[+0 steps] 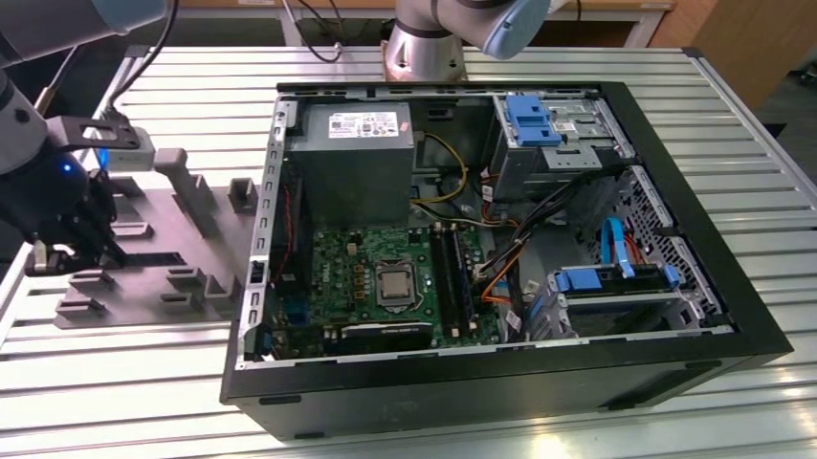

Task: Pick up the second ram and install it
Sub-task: 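Pick up the second ram and move it above second insertion slot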

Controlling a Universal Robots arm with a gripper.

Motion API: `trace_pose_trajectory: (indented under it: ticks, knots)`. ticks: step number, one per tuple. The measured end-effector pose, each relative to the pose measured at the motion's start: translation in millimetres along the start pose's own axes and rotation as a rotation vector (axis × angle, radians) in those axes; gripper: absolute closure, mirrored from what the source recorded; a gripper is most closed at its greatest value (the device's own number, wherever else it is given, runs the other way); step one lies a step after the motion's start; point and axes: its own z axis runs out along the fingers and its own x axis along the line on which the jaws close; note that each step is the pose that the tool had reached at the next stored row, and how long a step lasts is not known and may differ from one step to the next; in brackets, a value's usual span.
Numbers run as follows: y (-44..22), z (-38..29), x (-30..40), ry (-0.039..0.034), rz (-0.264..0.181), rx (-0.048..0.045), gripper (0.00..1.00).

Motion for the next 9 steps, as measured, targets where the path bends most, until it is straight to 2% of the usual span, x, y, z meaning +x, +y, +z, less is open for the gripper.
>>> trace_pose_trajectory:
  ticks: [9]
  knots:
    - [0.1,-2.9,-0.1,0.0001,0.0,0.0,0.86]
